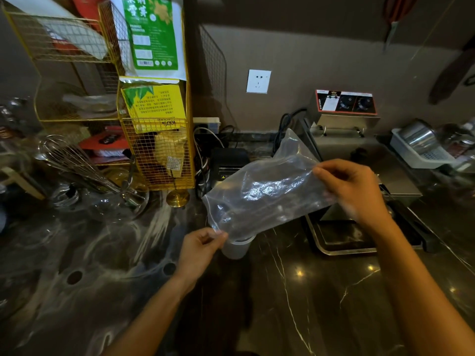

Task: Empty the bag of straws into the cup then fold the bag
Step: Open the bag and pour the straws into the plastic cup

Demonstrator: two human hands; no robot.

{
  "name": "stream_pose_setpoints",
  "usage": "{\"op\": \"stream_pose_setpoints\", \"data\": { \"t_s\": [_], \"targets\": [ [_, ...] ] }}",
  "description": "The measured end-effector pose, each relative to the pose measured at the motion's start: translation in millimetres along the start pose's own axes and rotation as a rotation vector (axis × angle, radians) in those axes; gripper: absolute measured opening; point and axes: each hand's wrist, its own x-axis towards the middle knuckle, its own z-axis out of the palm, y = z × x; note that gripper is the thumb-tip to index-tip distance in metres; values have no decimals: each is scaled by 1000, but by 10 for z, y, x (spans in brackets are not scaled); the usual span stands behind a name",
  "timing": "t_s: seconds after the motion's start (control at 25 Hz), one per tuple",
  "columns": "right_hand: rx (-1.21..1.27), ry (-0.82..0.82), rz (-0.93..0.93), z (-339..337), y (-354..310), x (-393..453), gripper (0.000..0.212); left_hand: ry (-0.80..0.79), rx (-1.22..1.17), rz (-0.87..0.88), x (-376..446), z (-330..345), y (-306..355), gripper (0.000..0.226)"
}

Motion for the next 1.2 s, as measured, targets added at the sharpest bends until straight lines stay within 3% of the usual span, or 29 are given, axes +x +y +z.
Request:
{"op": "stream_pose_setpoints", "data": {
  "t_s": [0.28, 0.84, 1.08, 1.2],
  "targets": [
    [-127, -21, -98, 68, -392, 133, 11, -23, 19, -77, 45, 46, -12, 22],
    [-416, 20, -482, -20, -1078, 145, 23, -114, -151, 25, -81, 117, 128, 20],
    [-458, 7, -469, -33, -1026, 193, 16, -67, -211, 32, -34, 97, 135, 17],
    [-394, 84, -505, -101, -1077, 152, 16, -72, -246, 52, -23, 100, 178, 17]
  ]
}}
